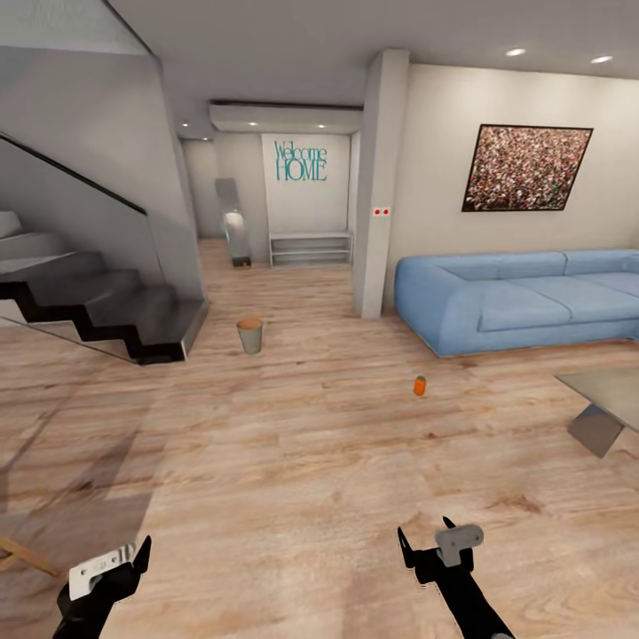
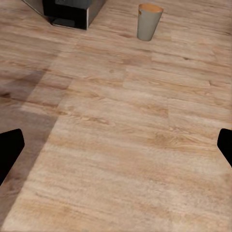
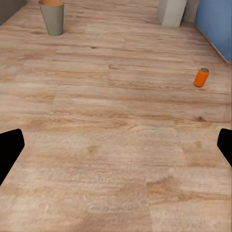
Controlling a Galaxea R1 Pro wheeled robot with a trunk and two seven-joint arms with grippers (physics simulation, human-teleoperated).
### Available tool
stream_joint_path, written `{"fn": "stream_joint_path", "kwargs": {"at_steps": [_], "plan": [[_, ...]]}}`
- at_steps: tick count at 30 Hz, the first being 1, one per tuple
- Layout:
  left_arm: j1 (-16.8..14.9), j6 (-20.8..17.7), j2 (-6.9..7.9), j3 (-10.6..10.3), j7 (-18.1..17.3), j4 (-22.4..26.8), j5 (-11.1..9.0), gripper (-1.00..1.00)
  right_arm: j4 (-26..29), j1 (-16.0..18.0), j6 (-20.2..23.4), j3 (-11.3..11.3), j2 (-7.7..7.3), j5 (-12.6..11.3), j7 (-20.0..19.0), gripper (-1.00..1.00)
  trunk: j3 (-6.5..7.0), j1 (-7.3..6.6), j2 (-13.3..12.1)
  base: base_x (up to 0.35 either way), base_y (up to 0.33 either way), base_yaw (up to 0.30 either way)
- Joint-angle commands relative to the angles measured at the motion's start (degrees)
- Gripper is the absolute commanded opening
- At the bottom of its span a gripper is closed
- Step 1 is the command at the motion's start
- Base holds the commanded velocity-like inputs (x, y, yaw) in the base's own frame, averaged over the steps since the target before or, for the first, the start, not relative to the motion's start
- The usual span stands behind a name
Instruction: Put the three can of soda from the living room inside the tash can in the kitchen.
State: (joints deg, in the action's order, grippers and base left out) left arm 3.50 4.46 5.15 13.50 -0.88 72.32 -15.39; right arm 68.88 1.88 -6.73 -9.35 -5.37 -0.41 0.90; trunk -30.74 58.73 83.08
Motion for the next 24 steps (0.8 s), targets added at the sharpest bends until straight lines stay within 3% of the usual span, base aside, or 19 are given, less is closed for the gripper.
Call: {"fn": "stream_joint_path", "kwargs": {"at_steps": [1, 7, 10, 24], "plan": [[0.0, 0.1, -0.14, 0.0, 0.0, -0.1, 0.0, 1.0, -0.1, -0.1, -1.0, 0.0, -0.4, 0.0, -0.1, 1.0, 0.0, 0.0, 0.0, 0.306, 0.0, 0.0], [0.1, 0.2, -0.27, 0.0, 0.0, -0.2, -0.1, 1.0, -0.2, -0.2, -1.7, 0.2, -0.96, -0.1, -0.3, 1.0, 0.0, 0.0, 0.0, 0.3, 0.0, 0.0], [0.1, 0.3, -0.3, -0.1, 0.0, -0.3, -0.1, 1.0, -0.2, -0.3, -1.9, 1.5, -1.3, -0.2, -0.4, 1.0, 0.0, 0.0, 0.0, 0.29, 0.0, 0.0], [0.1, 0.9, -0.39, -0.4, 0.0, -0.5, 0.1, 1.0, -0.3, -0.3, -1.9, 2.1, -1.22, -0.2, -0.4, 1.0, 0.0, 0.0, 0.0, 0.273, 0.0, 0.0]]}}
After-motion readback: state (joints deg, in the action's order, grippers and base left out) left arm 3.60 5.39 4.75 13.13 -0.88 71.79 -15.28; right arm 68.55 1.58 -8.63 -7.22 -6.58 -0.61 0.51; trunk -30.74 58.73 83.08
